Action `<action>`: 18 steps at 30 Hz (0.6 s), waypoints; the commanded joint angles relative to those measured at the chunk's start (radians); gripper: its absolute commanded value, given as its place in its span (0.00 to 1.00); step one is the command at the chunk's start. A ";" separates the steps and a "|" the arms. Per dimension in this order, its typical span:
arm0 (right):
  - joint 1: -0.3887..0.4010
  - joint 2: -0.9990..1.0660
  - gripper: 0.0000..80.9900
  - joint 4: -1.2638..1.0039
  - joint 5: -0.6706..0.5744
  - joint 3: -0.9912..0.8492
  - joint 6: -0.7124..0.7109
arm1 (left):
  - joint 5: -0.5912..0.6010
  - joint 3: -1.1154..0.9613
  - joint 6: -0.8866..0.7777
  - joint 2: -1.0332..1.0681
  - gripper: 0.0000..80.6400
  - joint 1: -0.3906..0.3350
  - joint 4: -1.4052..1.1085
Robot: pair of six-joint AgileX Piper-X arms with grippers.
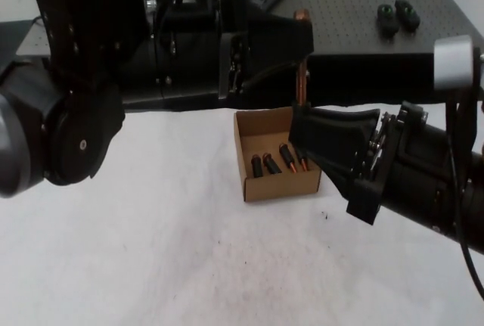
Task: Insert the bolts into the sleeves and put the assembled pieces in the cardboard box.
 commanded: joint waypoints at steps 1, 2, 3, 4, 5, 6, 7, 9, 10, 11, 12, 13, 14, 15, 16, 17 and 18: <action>-0.003 0.000 0.02 -0.053 0.053 -0.015 -0.009 | 0.029 -0.007 0.002 -0.015 0.01 -0.002 -0.019; -0.003 0.000 0.02 -0.073 0.064 -0.015 -0.009 | 0.029 -0.007 0.002 -0.015 0.01 -0.002 -0.019; -0.003 0.000 0.02 -0.089 0.071 -0.015 -0.009 | 0.029 -0.007 0.000 -0.015 0.01 -0.002 -0.019; -0.003 0.000 0.02 -0.112 0.072 -0.015 -0.009 | 0.029 -0.007 -0.001 -0.015 0.00 -0.002 -0.019; -0.003 0.000 0.02 -0.124 0.071 -0.015 -0.009 | 0.041 -0.007 0.000 -0.015 0.03 -0.002 -0.017; -0.003 0.000 0.02 -0.127 0.071 -0.015 -0.009 | 0.058 -0.007 0.000 -0.015 0.08 -0.002 -0.017; -0.003 0.000 0.02 -0.127 0.072 -0.015 -0.009 | 0.072 -0.007 0.000 -0.015 0.14 -0.002 -0.017; -0.003 0.000 0.02 -0.115 0.072 -0.015 -0.009 | 0.108 -0.007 0.001 -0.015 0.36 -0.002 -0.017; -0.003 0.000 0.02 -0.115 0.072 -0.015 -0.009 | 0.119 -0.007 0.004 -0.015 0.47 -0.002 -0.017; -0.003 0.000 0.02 -0.115 0.072 -0.015 -0.009 | 0.119 -0.007 0.004 -0.015 0.56 -0.002 -0.017; -0.003 0.000 0.02 -0.118 0.078 -0.015 -0.009 | 0.119 -0.007 0.008 -0.015 0.58 -0.002 -0.017; -0.003 0.000 0.02 -0.118 0.082 -0.015 -0.009 | 0.119 -0.007 0.022 -0.015 0.57 -0.002 -0.017; -0.003 0.000 0.02 -0.118 0.088 -0.015 -0.009 | 0.123 -0.007 0.046 -0.015 0.54 -0.002 -0.017; -0.003 0.000 0.02 -0.118 0.093 -0.015 -0.009 | 0.124 -0.007 0.062 -0.015 0.50 -0.002 -0.017; -0.006 0.000 0.02 -0.118 0.103 -0.015 -0.013 | 0.124 -0.007 0.072 -0.015 0.49 -0.002 -0.017; -0.010 0.000 0.02 -0.124 0.109 -0.015 -0.018 | 0.124 -0.007 0.089 -0.015 0.47 -0.002 -0.017; -0.015 0.000 0.02 -0.127 0.108 -0.015 -0.026 | 0.124 -0.007 0.105 -0.015 0.48 -0.002 -0.017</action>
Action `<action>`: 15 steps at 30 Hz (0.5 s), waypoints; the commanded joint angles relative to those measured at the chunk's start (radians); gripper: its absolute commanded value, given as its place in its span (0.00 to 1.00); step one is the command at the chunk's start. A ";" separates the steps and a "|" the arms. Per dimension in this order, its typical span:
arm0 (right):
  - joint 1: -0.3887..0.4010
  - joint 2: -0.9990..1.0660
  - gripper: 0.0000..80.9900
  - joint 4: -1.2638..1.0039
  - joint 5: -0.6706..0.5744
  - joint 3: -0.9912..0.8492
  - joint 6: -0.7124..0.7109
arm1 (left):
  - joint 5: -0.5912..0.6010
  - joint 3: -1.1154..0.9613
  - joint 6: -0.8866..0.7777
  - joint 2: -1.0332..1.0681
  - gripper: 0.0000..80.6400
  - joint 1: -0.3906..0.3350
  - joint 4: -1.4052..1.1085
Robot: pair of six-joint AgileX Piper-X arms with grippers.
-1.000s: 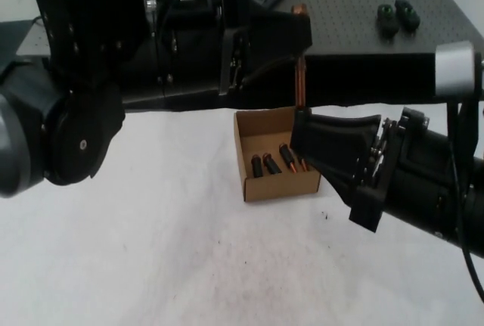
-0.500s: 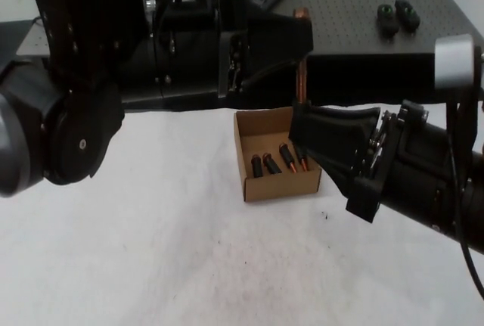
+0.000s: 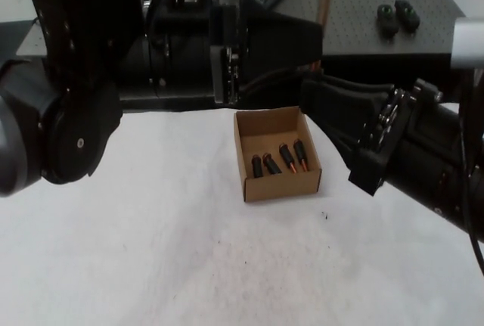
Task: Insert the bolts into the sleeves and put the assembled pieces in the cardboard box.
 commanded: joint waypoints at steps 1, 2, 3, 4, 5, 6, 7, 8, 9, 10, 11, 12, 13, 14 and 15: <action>-0.020 -0.001 0.02 -0.043 0.026 -0.015 -0.032 | 0.012 -0.005 0.069 -0.007 0.48 -0.003 -0.003; -0.025 -0.001 0.02 -0.044 0.026 -0.015 -0.034 | 0.012 -0.005 0.080 -0.007 0.48 -0.003 -0.003; -0.030 -0.001 0.02 -0.051 0.026 -0.015 -0.037 | 0.012 -0.005 0.092 -0.007 0.48 -0.003 -0.003; -0.035 -0.001 0.02 -0.052 0.026 -0.015 -0.050 | 0.012 -0.005 0.094 -0.007 0.48 -0.003 -0.003; -0.038 -0.001 0.02 -0.061 0.026 -0.015 -0.071 | 0.012 -0.005 0.094 -0.007 0.48 -0.003 -0.003; -0.039 -0.001 0.02 -0.073 0.026 -0.015 -0.093 | 0.012 -0.005 0.094 -0.007 0.48 -0.003 -0.003; -0.039 -0.001 0.02 -0.087 0.026 -0.015 -0.115 | 0.012 -0.005 0.096 -0.007 0.48 -0.003 -0.003; -0.039 -0.001 0.02 -0.102 0.026 -0.015 -0.144 | 0.012 -0.005 0.108 -0.007 0.48 -0.003 -0.003; -0.039 -0.001 0.02 -0.117 0.026 -0.015 -0.171 | 0.012 -0.005 0.117 -0.007 0.48 -0.003 -0.003; -0.039 -0.001 0.02 -0.129 0.026 -0.015 -0.191 | 0.012 -0.005 0.120 -0.007 0.48 -0.003 -0.003; -0.039 -0.001 0.02 -0.137 0.026 -0.015 -0.212 | 0.012 -0.005 0.123 -0.007 0.48 -0.003 -0.003; -0.039 -0.001 0.02 -0.143 0.026 -0.015 -0.235 | 0.012 -0.005 0.131 -0.007 0.48 -0.003 -0.003; -0.039 -0.001 0.02 -0.145 0.026 -0.015 -0.255 | 0.012 -0.005 0.137 -0.007 0.48 -0.003 -0.003; -0.039 -0.001 0.02 -0.147 0.026 -0.015 -0.275 | 0.012 -0.005 0.138 -0.007 0.48 -0.003 -0.003; -0.039 -0.001 0.02 -0.147 0.026 -0.015 -0.293 | 0.012 -0.005 0.138 -0.007 0.48 -0.003 -0.003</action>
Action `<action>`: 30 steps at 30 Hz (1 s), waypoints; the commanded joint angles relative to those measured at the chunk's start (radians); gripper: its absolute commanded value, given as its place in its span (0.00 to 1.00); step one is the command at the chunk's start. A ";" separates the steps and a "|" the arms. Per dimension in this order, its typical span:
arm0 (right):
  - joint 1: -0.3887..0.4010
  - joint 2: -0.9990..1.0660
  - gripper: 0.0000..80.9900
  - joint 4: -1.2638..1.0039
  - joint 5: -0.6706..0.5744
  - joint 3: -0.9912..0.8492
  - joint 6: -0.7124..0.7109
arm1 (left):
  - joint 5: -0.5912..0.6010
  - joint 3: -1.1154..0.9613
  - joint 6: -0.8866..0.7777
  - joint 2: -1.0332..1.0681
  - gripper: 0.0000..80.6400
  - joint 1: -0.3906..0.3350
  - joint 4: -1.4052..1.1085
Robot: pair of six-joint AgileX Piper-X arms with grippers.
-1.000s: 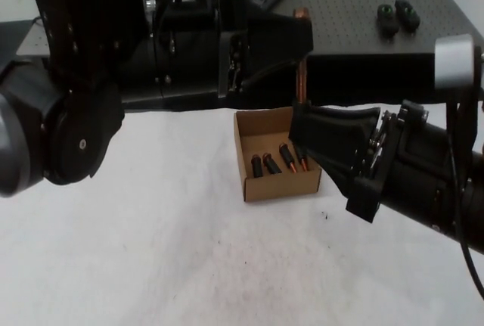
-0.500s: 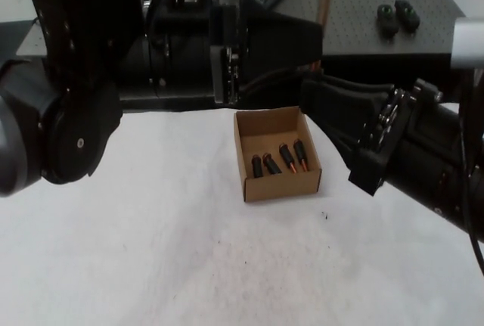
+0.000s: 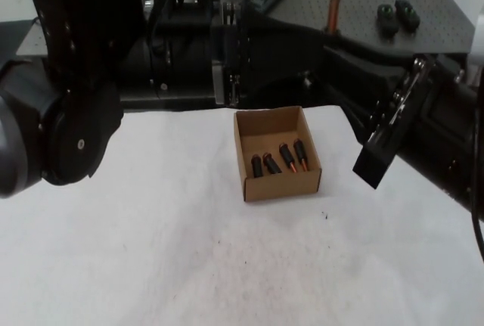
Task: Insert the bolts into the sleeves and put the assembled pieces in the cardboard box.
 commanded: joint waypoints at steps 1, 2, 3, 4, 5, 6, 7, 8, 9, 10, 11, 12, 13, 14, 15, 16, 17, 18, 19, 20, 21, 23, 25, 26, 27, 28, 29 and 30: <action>-0.005 -0.001 0.02 -0.038 0.003 -0.015 -0.101 | 0.012 -0.006 0.023 -0.007 0.48 -0.003 -0.003; -0.005 -0.001 0.02 -0.038 0.006 -0.015 -0.125 | 0.012 -0.006 0.026 -0.007 0.48 -0.003 -0.003; -0.005 -0.001 0.02 -0.038 0.011 -0.015 -0.141 | 0.012 -0.006 0.030 -0.007 0.48 -0.003 -0.003; -0.005 -0.001 0.02 -0.038 0.016 -0.015 -0.143 | 0.012 -0.006 0.030 -0.007 0.48 -0.003 -0.003; -0.005 -0.001 0.02 -0.038 0.028 -0.015 -0.143 | 0.012 -0.006 0.030 -0.007 0.48 -0.003 -0.003; -0.005 -0.001 0.02 -0.038 0.033 -0.015 -0.143 | 0.012 -0.006 0.030 -0.007 0.48 -0.003 -0.003; -0.005 -0.001 0.02 -0.038 0.032 -0.015 -0.145 | 0.012 -0.006 0.030 -0.007 0.48 -0.003 -0.003; -0.005 -0.001 0.02 -0.038 0.042 -0.015 -0.145 | 0.012 -0.006 0.030 -0.007 0.48 -0.003 -0.003; -0.005 -0.001 0.02 -0.038 0.054 -0.015 -0.145 | 0.012 -0.006 0.030 -0.007 0.48 -0.003 -0.003; -0.005 -0.001 0.02 -0.038 0.060 -0.015 -0.145 | 0.012 -0.006 0.030 -0.007 0.48 -0.003 -0.003; -0.005 -0.001 0.02 -0.038 0.064 -0.015 -0.145 | 0.012 -0.006 0.030 -0.007 0.48 -0.003 -0.003; -0.005 -0.003 0.02 -0.047 0.068 -0.015 -0.145 | 0.012 -0.006 0.030 -0.007 0.48 -0.003 -0.003; -0.005 -0.003 0.02 -0.047 0.087 -0.015 -0.141 | 0.012 -0.006 0.030 -0.007 0.48 -0.003 -0.003; -0.005 -0.003 0.02 -0.047 0.098 -0.015 -0.124 | 0.012 -0.006 0.030 -0.007 0.48 -0.003 -0.003; -0.005 -0.003 0.02 -0.056 0.100 -0.015 -0.105 | 0.012 -0.006 0.030 -0.007 0.48 -0.003 -0.003; -0.005 -0.003 0.02 -0.060 0.100 -0.015 -0.093 | 0.012 -0.006 0.030 -0.007 0.48 -0.003 -0.003; -0.005 -0.003 0.02 -0.068 0.100 -0.015 -0.071 | 0.012 -0.006 0.030 -0.007 0.48 -0.003 -0.003; -0.005 -0.003 0.02 -0.083 0.100 -0.015 -0.055 | 0.012 -0.006 0.030 -0.007 0.48 -0.003 -0.003; -0.005 -0.003 0.02 -0.086 0.098 -0.015 -0.056 | 0.012 -0.006 0.030 -0.007 0.48 -0.003 -0.003; -0.005 -0.003 0.02 -0.085 0.098 -0.015 -0.059 | 0.012 -0.006 0.030 -0.007 0.48 -0.003 -0.003; -0.005 -0.003 0.02 -0.088 0.088 -0.015 -0.058 | 0.012 -0.006 0.030 -0.007 0.48 -0.003 -0.003; -0.005 -0.003 0.02 -0.102 0.044 -0.015 -0.037 | 0.012 -0.006 0.030 -0.007 0.48 -0.003 -0.003; -0.005 -0.003 0.02 -0.106 0.043 -0.015 -0.020 | 0.012 -0.006 0.030 -0.007 0.48 -0.003 -0.003; -0.005 -0.003 0.02 -0.106 0.051 -0.015 -0.023 | 0.012 -0.006 0.030 -0.007 0.48 -0.003 -0.003; -0.005 -0.003 0.02 -0.106 0.057 -0.015 -0.038 | 0.012 -0.006 0.030 -0.007 0.48 -0.003 -0.003; -0.005 -0.003 0.02 -0.106 0.057 -0.015 -0.050 | 0.012 -0.006 0.030 -0.007 0.48 -0.003 -0.003; -0.005 -0.003 0.02 -0.106 0.056 -0.015 -0.068 | 0.012 -0.006 0.030 -0.007 0.48 -0.003 -0.003; -0.005 -0.003 0.02 -0.106 0.061 -0.015 -0.089 | 0.012 -0.006 0.030 -0.007 0.48 -0.003 -0.003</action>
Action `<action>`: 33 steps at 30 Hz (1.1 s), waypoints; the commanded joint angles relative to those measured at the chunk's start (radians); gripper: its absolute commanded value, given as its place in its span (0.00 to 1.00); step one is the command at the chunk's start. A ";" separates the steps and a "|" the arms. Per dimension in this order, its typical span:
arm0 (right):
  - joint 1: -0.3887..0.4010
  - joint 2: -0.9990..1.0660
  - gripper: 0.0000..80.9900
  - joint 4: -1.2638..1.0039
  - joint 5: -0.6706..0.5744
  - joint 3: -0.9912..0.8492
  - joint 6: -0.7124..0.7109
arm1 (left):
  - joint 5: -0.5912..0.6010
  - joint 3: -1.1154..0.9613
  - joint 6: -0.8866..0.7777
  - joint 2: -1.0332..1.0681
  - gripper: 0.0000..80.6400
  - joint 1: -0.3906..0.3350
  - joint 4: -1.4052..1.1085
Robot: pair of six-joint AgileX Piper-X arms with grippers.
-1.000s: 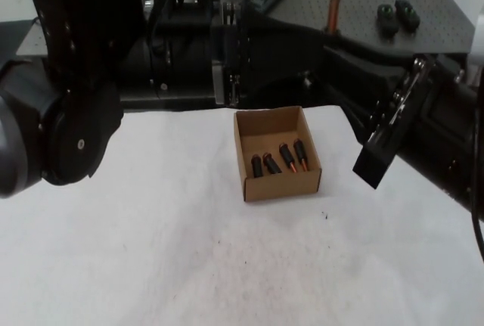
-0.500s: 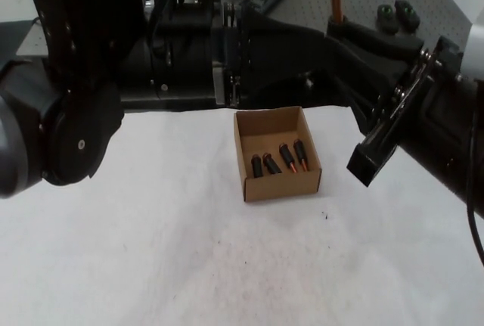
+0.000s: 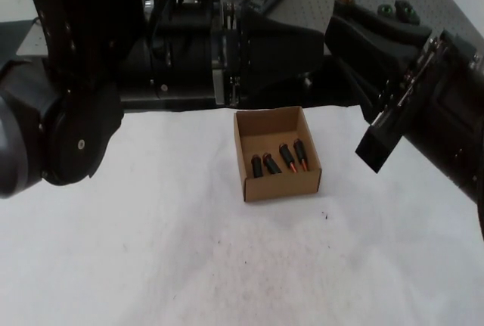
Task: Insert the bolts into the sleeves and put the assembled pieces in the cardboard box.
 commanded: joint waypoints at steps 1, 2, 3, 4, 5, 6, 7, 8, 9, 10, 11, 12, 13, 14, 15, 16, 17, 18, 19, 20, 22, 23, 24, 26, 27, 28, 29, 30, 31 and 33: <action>-0.005 -0.003 0.02 -0.024 0.017 -0.015 -0.033 | 0.012 -0.006 0.013 -0.007 0.48 -0.003 -0.003; -0.005 -0.003 0.02 -0.025 0.019 -0.015 -0.033 | 0.012 -0.006 0.013 -0.007 0.48 -0.003 -0.003; -0.005 -0.003 0.02 -0.025 0.026 -0.015 -0.033 | 0.012 -0.006 0.013 -0.007 0.48 -0.003 -0.003; -0.005 -0.003 0.02 -0.025 0.047 -0.015 -0.033 | 0.012 -0.006 0.013 -0.007 0.48 -0.003 -0.003; -0.008 0.001 0.02 -0.017 0.061 -0.015 -0.035 | 0.012 -0.006 0.013 -0.007 0.48 -0.003 -0.003; -0.015 0.005 0.02 -0.015 0.063 -0.015 -0.036 | 0.012 -0.006 0.013 -0.007 0.48 -0.003 -0.003; -0.024 0.013 0.02 -0.009 0.063 -0.015 -0.037 | 0.012 -0.006 0.013 -0.007 0.48 -0.003 0.003; -0.036 0.023 0.02 0.004 0.069 -0.020 -0.037 | 0.012 -0.006 0.013 -0.007 0.48 -0.003 0.008; -0.048 0.036 0.02 0.025 0.070 -0.028 -0.037 | 0.007 -0.006 0.015 -0.007 0.48 -0.003 0.024; -0.065 0.057 0.02 0.059 0.069 -0.042 -0.037 | -0.010 -0.006 0.028 -0.007 0.48 -0.003 0.043; -0.082 0.083 0.02 0.100 0.072 -0.061 -0.037 | -0.027 -0.006 0.053 -0.007 0.48 0.001 0.075; -0.095 0.107 0.02 0.134 0.072 -0.078 -0.037 | -0.051 -0.006 0.084 -0.007 0.48 0.004 0.116; -0.110 0.141 0.02 0.173 0.074 -0.103 -0.037 | -0.072 -0.006 0.120 -0.007 0.48 0.008 0.155; -0.123 0.178 0.02 0.209 0.074 -0.130 -0.037 | -0.102 -0.006 0.162 -0.007 0.48 0.012 0.210; -0.134 0.219 0.02 0.241 0.074 -0.158 -0.037 | -0.137 -0.006 0.204 -0.007 0.47 0.018 0.264; -0.144 0.265 0.02 0.269 0.074 -0.188 -0.037 | -0.171 -0.006 0.235 -0.007 0.47 0.022 0.309; -0.150 0.313 0.02 0.301 0.074 -0.221 -0.037 | -0.218 -0.006 0.274 -0.007 0.44 0.029 0.371; -0.153 0.352 0.02 0.326 0.074 -0.249 -0.037 | -0.267 -0.006 0.312 -0.007 0.39 0.036 0.421; -0.154 0.403 0.02 0.361 0.074 -0.286 -0.037 | -0.319 -0.006 0.342 -0.007 0.33 0.042 0.457; -0.153 0.455 0.02 0.399 0.074 -0.326 -0.037 | -0.374 -0.006 0.371 -0.007 0.26 0.050 0.498; -0.153 0.550 0.02 0.470 0.079 -0.403 -0.037 | -0.464 -0.006 0.407 -0.007 0.13 0.066 0.561; -0.153 0.604 0.02 0.508 0.093 -0.448 -0.037 | -0.500 -0.006 0.423 -0.007 0.05 0.075 0.587; -0.150 0.654 0.02 0.543 0.106 -0.493 -0.037 | -0.519 -0.003 0.435 -0.007 0.01 0.084 0.607; -0.150 0.754 0.02 0.604 0.128 -0.575 -0.037 | -0.521 0.008 0.432 -0.010 0.00 0.098 0.614; -0.150 0.799 0.02 0.634 0.135 -0.621 -0.037 | -0.521 0.015 0.431 -0.012 0.00 0.103 0.621; -0.150 0.834 0.02 0.658 0.135 -0.665 -0.037 | -0.521 0.024 0.430 -0.019 0.00 0.108 0.626; -0.150 0.875 0.02 0.688 0.135 -0.709 -0.037 | -0.530 0.036 0.430 -0.025 0.01 0.110 0.626; -0.150 0.913 0.02 0.716 0.137 -0.751 -0.037 | -0.558 0.056 0.432 -0.037 0.01 0.113 0.626; -0.150 0.941 0.02 0.739 0.144 -0.782 -0.037 | -0.595 0.077 0.435 -0.051 0.01 0.114 0.626; -0.150 1.002 0.02 0.788 0.169 -0.853 -0.037 | -0.677 0.115 0.456 -0.082 0.01 0.113 0.626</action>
